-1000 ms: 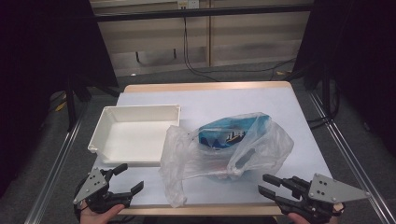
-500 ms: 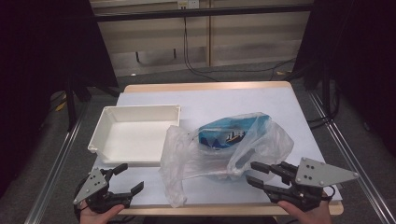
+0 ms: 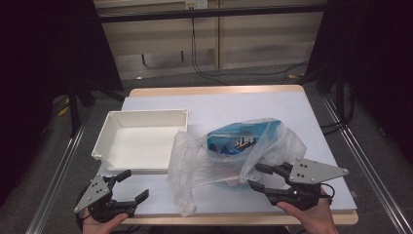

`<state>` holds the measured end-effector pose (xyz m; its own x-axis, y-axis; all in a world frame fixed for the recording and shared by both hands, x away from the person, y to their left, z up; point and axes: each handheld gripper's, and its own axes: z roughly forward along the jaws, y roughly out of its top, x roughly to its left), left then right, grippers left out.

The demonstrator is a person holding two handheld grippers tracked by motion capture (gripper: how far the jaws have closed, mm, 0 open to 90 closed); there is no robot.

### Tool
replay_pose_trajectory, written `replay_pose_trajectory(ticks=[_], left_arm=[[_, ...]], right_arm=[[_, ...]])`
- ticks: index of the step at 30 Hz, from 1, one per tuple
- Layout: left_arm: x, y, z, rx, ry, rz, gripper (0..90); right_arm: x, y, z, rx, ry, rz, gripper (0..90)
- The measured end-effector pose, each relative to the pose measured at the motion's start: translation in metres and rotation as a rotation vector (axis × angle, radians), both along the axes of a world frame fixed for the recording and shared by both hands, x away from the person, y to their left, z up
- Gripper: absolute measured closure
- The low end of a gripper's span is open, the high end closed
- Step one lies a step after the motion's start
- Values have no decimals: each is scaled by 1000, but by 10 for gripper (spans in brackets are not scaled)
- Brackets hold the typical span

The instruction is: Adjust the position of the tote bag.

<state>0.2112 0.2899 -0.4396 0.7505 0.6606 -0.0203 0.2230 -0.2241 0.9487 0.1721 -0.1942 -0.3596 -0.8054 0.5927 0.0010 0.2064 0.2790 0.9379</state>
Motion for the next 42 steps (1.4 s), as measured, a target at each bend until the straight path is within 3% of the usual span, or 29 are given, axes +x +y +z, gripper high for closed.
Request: replay_pose_trajectory(ticks=[9, 16, 17, 19, 29, 32, 34, 38, 42], left_arm=[[0, 0, 0, 2, 1, -2, 114], [-1, -1, 0, -2, 7, -3, 116], [-1, -1, 0, -2, 7, -3, 117], [-1, -1, 0, -2, 8, -2, 118], [-3, -4, 1, -15, 29, -17, 123], [-4, -7, 2, -22, 32, -43, 130], [-6, -10, 3, -49, 47, -52, 137], [-13, -22, 5, 0, 18, -108, 134], [-15, -28, 9, 1, 14, -142, 152]], right_arm=[[10, 5, -17, -58, 34, 0, 489], [20, 13, -29, -72, 49, 6, 502], [20, 15, -29, -74, 47, 14, 509], [21, 18, -29, -75, 36, 22, 607], [22, 19, -31, -31, 48, 53, 852], [21, 16, -29, -24, 45, 64, 871], [19, 14, -26, -8, 46, 73, 877], [14, 8, -16, 17, 15, 77, 880], [10, 1, -6, 46, -11, 72, 882]])
